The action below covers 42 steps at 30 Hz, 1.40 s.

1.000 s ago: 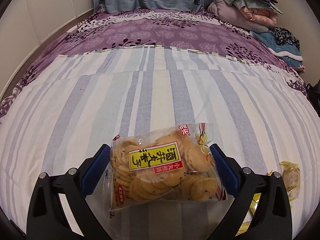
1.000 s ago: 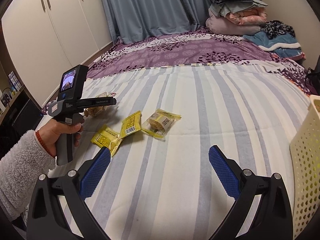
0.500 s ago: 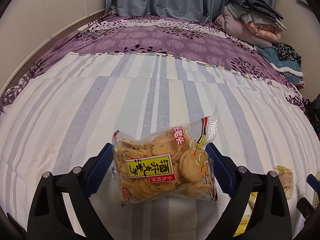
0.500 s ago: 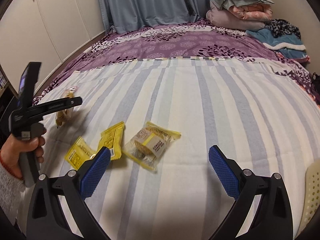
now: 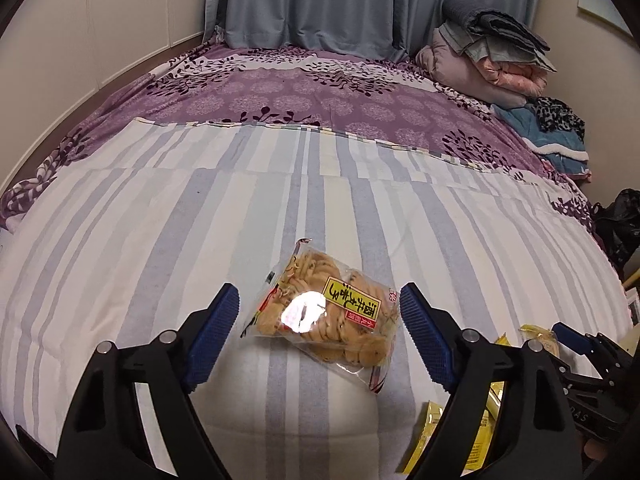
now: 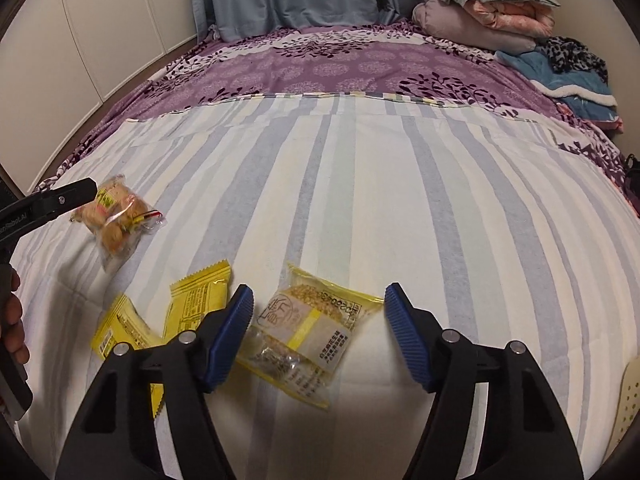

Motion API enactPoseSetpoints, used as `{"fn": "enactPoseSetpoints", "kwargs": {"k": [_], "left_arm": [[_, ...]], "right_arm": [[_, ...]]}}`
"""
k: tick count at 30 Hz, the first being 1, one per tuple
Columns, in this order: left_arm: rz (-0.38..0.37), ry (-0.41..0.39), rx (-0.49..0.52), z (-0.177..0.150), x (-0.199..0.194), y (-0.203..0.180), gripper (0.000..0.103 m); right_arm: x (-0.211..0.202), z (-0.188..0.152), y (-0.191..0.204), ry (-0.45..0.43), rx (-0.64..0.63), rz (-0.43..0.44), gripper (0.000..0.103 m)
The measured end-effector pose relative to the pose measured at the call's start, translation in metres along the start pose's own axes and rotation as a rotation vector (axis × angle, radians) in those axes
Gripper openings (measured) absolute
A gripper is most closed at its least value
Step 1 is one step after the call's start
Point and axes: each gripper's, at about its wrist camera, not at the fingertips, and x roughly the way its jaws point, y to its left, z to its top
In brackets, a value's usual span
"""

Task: Organize snacks
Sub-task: 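Lift the cookie bag with the left tool while the right tool grasps the clear yellow-sealed cake packet, then carry the cookie bag and cake packet over the beige basket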

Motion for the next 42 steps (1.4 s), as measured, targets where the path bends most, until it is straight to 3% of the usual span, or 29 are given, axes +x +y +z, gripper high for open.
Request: {"fn": "enactPoseSetpoints", "kwargs": {"k": [9,11,15,22,24,27,30,42], "left_arm": [[0.005,0.071,-0.007,-0.007,0.023,0.004,0.092],[-0.012,0.075,0.026,-0.008,0.026,-0.003,0.098],[0.018,0.085,0.127,-0.008,0.036,-0.018,0.099],[0.034,0.146,0.164,-0.009,0.06,-0.02,0.1],[0.026,0.14,0.153,-0.01,0.061,-0.018,0.1],[0.027,0.128,0.156,-0.011,0.059,-0.017,0.097],[0.05,0.111,0.164,-0.012,0.054,-0.018,0.096],[0.011,0.036,0.134,-0.019,0.001,-0.017,0.091]], "right_arm": [[-0.002,-0.008,0.001,0.005,-0.036,-0.018,0.059],[-0.002,-0.009,0.001,0.004,-0.041,-0.021,0.059],[0.0,-0.005,0.001,0.005,-0.036,-0.021,0.06],[0.002,-0.002,0.0,0.006,-0.047,-0.026,0.06],[0.002,-0.001,0.001,0.004,-0.052,-0.03,0.056],[-0.001,-0.003,0.002,0.0,-0.055,-0.027,0.044],[-0.004,-0.004,-0.001,-0.003,-0.038,-0.014,0.041],[-0.038,-0.016,-0.006,-0.047,-0.011,0.028,0.04]]}}
